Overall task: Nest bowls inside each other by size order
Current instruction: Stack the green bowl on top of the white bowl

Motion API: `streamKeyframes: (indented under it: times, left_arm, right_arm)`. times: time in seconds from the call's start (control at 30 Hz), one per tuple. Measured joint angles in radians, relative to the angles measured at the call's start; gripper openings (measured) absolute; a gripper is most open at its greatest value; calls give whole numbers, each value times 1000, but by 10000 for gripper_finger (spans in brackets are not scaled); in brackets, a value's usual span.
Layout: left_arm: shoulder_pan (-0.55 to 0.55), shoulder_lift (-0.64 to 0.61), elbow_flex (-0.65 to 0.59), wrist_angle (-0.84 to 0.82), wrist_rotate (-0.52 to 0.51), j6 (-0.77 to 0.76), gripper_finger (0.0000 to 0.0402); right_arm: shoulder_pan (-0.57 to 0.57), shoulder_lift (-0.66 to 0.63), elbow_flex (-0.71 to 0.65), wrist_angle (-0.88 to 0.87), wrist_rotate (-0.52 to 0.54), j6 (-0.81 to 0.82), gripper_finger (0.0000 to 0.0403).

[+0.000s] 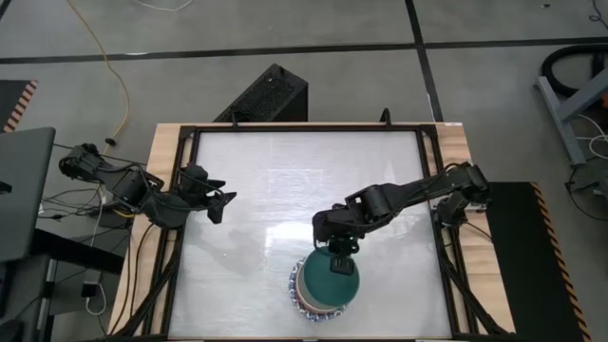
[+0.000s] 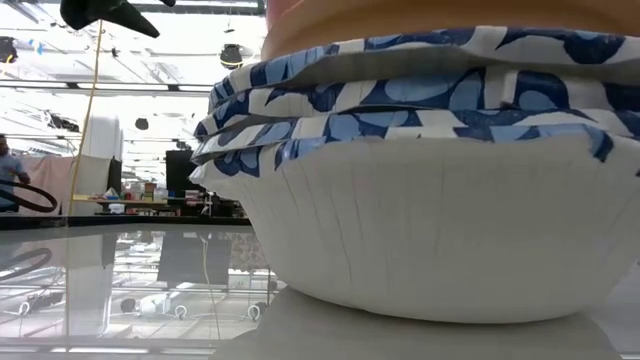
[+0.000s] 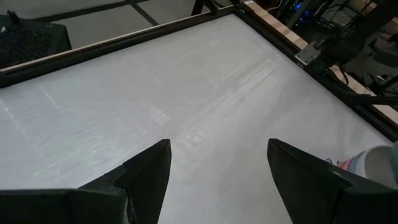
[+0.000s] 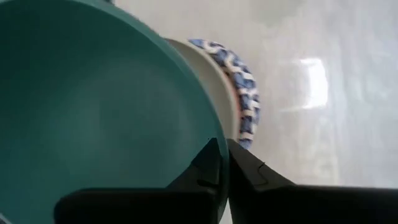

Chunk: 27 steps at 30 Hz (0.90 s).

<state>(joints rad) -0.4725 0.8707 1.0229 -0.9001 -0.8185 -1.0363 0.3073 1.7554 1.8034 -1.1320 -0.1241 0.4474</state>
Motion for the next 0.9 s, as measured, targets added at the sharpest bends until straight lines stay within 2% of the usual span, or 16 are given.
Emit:
streamKeyframes:
  times: [0.13, 0.57, 0.73, 0.9]
  left_arm:
    - [0, 0, 0, 0, 0, 0, 255]
    - [0, 0, 0, 0, 0, -5, 255]
    - [0, 0, 0, 0, 11, -5, 255]
    - [0, 0, 0, 0, 28, -7, 255]
  right_arm:
    - [-2, 0, 0, 28, -59, -11, 58]
    - [-2, 0, -1, 10, -70, -41, 145]
    - [-13, 0, -2, 14, -39, -79, 188]
    - [-40, -29, -3, 17, 18, -82, 202]
